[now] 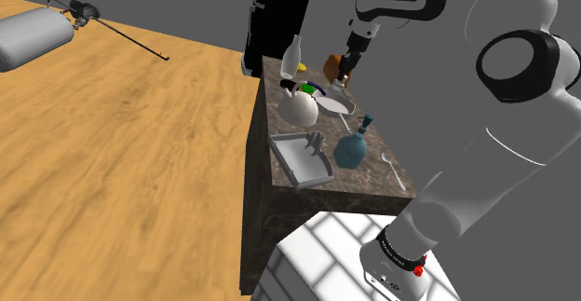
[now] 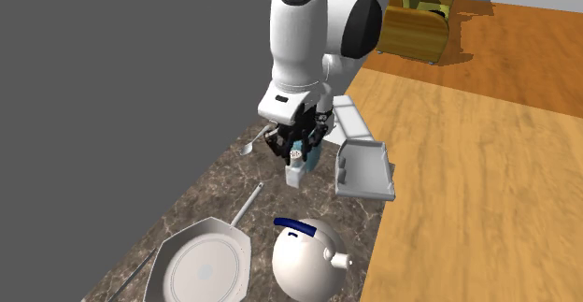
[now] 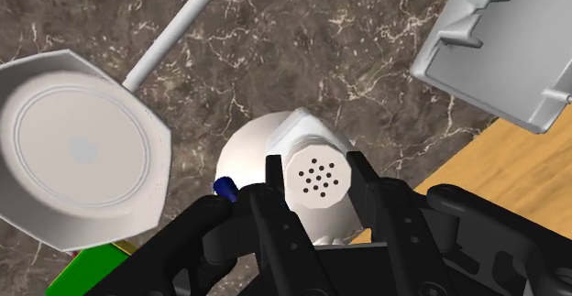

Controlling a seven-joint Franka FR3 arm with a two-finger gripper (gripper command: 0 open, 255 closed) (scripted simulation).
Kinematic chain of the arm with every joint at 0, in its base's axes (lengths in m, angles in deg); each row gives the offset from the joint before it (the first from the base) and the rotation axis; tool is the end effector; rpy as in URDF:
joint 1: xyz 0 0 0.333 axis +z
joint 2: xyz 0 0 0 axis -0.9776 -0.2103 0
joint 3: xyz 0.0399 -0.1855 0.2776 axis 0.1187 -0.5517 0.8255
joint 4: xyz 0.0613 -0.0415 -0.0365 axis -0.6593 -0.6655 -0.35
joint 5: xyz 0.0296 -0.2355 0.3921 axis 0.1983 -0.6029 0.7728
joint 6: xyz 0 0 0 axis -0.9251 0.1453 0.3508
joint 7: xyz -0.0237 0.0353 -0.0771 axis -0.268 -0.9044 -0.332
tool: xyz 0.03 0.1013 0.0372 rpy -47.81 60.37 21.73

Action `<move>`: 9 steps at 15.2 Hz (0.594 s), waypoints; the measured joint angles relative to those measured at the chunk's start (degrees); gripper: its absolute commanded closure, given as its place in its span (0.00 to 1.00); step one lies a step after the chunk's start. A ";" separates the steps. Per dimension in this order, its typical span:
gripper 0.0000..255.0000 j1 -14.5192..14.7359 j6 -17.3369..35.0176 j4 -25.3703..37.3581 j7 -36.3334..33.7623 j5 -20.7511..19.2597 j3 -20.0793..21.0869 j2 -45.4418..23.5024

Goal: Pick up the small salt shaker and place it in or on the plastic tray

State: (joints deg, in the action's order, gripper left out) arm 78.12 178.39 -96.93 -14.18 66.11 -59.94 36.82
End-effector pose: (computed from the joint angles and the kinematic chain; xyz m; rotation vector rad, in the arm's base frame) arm 0.5735 -0.2294 0.5583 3.1225 0.2551 0.0288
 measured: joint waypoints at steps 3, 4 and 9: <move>1.00 1.64 -0.04 -4.63 -4.26 -1.66 2.21 4.91; 1.00 2.23 0.05 -6.57 -5.97 -2.17 3.20 6.79; 1.00 4.07 -0.80 -13.39 -12.56 -3.52 7.36 14.44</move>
State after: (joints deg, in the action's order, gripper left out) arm 82.19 177.60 -110.31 -26.75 62.59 -52.57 51.26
